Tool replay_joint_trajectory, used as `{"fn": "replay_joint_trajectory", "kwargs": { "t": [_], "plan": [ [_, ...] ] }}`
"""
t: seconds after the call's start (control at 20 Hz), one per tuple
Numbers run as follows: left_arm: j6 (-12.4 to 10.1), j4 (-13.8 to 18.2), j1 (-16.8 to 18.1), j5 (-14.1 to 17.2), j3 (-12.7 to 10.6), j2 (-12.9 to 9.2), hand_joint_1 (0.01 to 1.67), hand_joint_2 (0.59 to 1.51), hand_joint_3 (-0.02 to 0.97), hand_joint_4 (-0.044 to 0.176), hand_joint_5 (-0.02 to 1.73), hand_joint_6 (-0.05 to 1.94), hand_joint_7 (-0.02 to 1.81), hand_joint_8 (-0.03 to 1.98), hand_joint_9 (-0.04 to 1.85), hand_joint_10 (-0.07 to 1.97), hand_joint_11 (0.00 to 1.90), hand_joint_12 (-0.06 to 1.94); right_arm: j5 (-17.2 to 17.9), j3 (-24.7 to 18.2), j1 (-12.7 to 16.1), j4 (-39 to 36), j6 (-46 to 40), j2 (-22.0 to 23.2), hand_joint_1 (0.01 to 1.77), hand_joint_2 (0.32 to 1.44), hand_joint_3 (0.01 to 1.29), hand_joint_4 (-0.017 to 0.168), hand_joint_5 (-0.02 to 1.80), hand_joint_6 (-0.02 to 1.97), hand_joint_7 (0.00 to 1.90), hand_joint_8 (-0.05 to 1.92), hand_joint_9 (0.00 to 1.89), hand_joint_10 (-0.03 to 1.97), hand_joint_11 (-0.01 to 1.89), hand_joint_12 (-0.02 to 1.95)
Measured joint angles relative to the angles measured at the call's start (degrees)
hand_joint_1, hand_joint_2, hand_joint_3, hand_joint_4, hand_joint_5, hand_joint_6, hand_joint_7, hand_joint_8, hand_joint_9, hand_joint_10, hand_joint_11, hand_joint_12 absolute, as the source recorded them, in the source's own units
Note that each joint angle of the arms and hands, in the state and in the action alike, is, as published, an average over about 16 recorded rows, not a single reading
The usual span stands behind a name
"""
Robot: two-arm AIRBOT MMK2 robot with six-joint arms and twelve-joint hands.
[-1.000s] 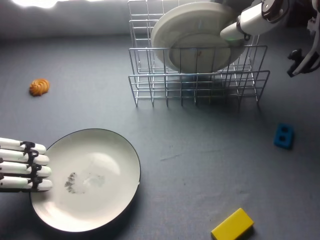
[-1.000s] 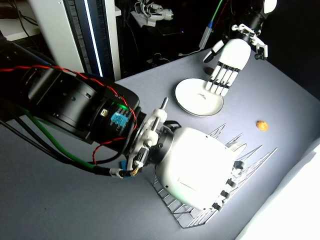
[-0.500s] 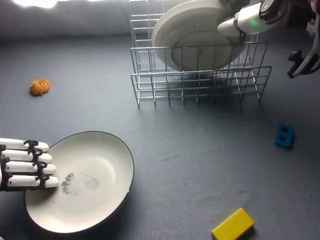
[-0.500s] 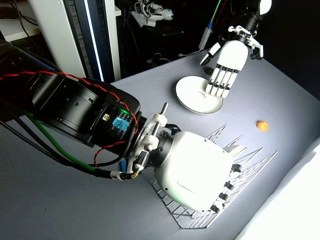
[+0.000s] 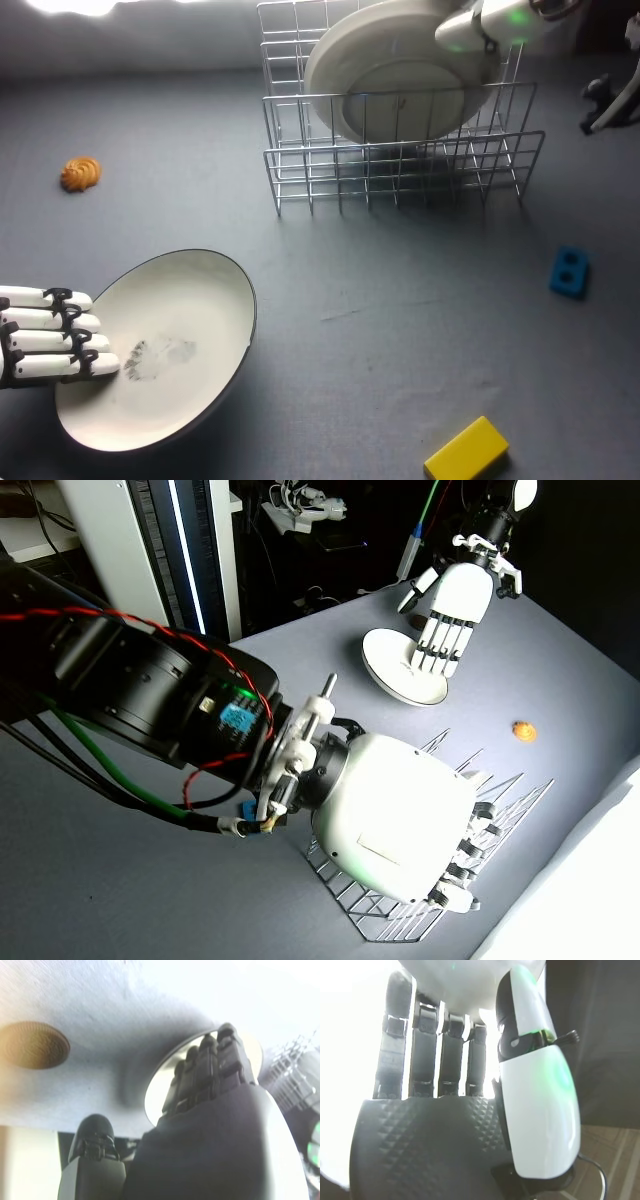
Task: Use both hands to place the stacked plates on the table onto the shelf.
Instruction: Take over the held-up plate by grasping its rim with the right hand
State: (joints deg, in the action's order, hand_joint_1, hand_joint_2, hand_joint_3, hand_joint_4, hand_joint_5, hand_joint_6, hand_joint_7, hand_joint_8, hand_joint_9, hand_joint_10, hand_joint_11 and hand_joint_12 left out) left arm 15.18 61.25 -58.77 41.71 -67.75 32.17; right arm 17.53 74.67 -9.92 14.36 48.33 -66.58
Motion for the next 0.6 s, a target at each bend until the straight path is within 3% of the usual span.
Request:
{"fn": "replay_joint_trajectory", "kwargs": {
  "t": [0.25,0.6],
  "plan": [
    [-0.12,-1.78,-1.07,-1.01,1.06,-0.26,0.02,1.165,0.015,-0.008,-0.01,-0.02,0.02,0.0,0.02,-0.01,0.01,-0.03,5.17,-5.64,0.02,-5.49,5.0,1.55,1.13,1.07,0.02,-0.002,0.69,0.06,0.76,0.03,0.74,0.08,0.35,1.13],
    [-0.23,-4.68,-2.53,-2.54,2.74,-0.72,0.02,1.158,0.014,-0.01,-0.01,-0.03,0.01,0.0,0.02,-0.01,0.01,-0.03,13.96,-14.46,-4.25,-14.14,16.99,0.36,1.06,1.0,0.02,0.002,0.33,0.04,0.35,0.03,0.35,0.03,0.14,0.62]
  ]
}}
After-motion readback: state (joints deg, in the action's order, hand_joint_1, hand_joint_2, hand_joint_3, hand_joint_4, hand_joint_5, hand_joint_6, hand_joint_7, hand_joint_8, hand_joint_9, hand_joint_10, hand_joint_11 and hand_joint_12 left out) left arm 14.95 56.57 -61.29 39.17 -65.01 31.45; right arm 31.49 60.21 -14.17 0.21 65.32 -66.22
